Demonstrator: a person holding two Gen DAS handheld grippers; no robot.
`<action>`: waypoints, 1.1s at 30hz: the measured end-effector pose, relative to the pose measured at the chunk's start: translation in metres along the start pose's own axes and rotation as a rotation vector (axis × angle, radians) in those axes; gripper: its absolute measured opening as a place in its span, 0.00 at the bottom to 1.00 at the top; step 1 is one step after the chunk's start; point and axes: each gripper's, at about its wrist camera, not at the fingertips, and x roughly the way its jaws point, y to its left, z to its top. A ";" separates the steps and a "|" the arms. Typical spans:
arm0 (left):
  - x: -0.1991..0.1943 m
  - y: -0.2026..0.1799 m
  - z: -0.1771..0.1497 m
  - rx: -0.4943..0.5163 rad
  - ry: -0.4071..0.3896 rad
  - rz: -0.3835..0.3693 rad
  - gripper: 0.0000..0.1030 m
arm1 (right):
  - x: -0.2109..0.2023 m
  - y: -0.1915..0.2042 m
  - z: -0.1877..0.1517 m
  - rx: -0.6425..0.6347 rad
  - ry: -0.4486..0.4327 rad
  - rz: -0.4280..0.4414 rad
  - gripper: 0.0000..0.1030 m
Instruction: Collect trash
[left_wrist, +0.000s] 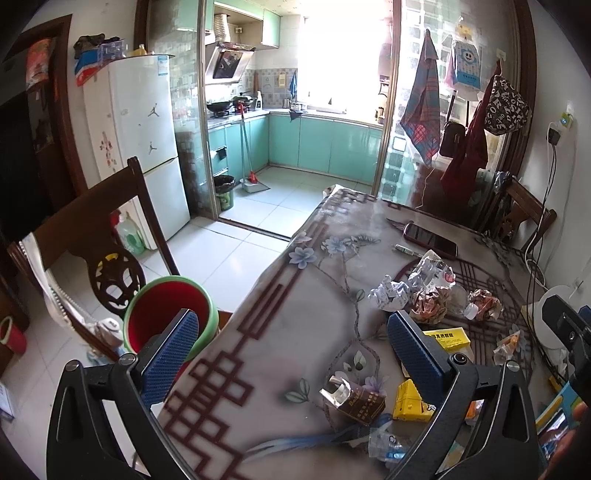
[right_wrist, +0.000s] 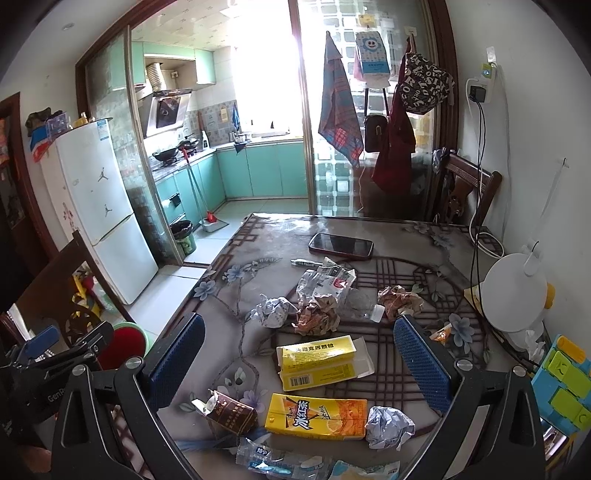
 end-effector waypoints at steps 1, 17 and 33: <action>0.000 0.000 0.000 0.001 0.000 -0.002 1.00 | 0.000 0.000 0.000 0.000 0.000 0.001 1.00; 0.001 -0.002 0.001 0.005 -0.002 0.008 1.00 | 0.003 -0.001 0.000 0.000 0.006 0.004 1.00; 0.022 -0.001 -0.007 0.047 0.078 -0.009 1.00 | 0.032 -0.026 -0.014 0.043 0.138 0.057 1.00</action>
